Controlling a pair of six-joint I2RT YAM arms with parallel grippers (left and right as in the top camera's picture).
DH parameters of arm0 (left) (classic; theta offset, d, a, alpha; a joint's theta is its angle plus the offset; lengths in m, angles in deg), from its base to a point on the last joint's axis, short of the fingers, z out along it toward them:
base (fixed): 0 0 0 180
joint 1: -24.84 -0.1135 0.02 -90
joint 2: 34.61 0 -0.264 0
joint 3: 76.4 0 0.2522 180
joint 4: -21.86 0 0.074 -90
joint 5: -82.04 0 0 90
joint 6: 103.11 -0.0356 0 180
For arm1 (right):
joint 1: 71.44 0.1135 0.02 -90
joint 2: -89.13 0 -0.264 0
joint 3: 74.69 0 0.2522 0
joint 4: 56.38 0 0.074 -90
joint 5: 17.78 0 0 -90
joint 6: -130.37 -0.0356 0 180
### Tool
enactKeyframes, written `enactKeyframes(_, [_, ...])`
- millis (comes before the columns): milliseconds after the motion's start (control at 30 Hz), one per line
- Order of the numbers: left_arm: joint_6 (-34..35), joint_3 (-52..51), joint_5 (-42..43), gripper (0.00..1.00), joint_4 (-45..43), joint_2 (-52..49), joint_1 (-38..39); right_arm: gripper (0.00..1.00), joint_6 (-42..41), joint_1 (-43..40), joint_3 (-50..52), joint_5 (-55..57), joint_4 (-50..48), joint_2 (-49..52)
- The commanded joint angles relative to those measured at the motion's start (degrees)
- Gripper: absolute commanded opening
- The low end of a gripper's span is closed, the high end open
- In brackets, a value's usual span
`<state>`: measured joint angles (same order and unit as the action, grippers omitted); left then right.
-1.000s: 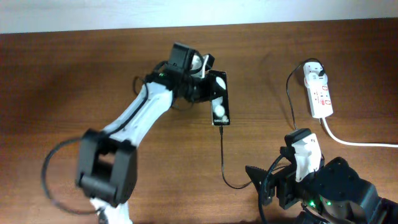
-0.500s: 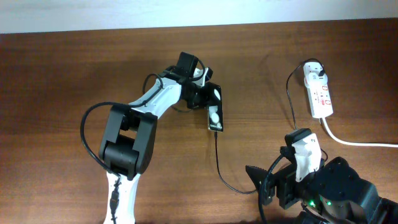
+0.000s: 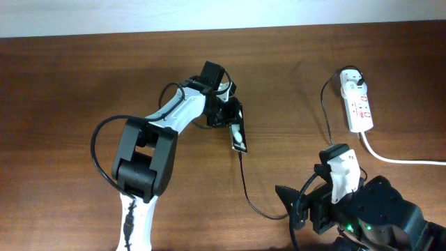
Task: Plug charger to phone and switch on socket
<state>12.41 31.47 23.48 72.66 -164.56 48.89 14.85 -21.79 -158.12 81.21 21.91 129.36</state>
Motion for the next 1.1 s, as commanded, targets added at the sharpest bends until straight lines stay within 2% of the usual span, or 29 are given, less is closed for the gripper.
enactKeyframes(0, [-1.2,-2.2,-7.3,0.06,0.0,-0.6,0.0,0.99,0.0,-0.2,-0.6,0.7,-0.1,0.2])
enactKeyframes(467, [-1.2,-2.3,-8.8,0.09,0.8,-0.6,0.0,0.99,0.0,-0.2,-0.6,0.7,-0.1,0.2])
enactKeyframes(567, [-1.2,-2.3,-8.8,0.14,0.8,-0.6,0.0,0.99,0.0,-0.2,-0.6,0.7,-0.1,0.2])
enactKeyframes(767, [-1.2,-2.3,-10.3,0.16,2.1,-0.6,0.0,0.99,0.0,-0.2,-0.6,0.7,-0.1,0.2])
enactKeyframes(1067, [-1.2,-2.3,-10.3,0.35,2.7,-0.6,0.0,0.99,0.0,-0.2,-0.6,0.7,-0.2,0.2])
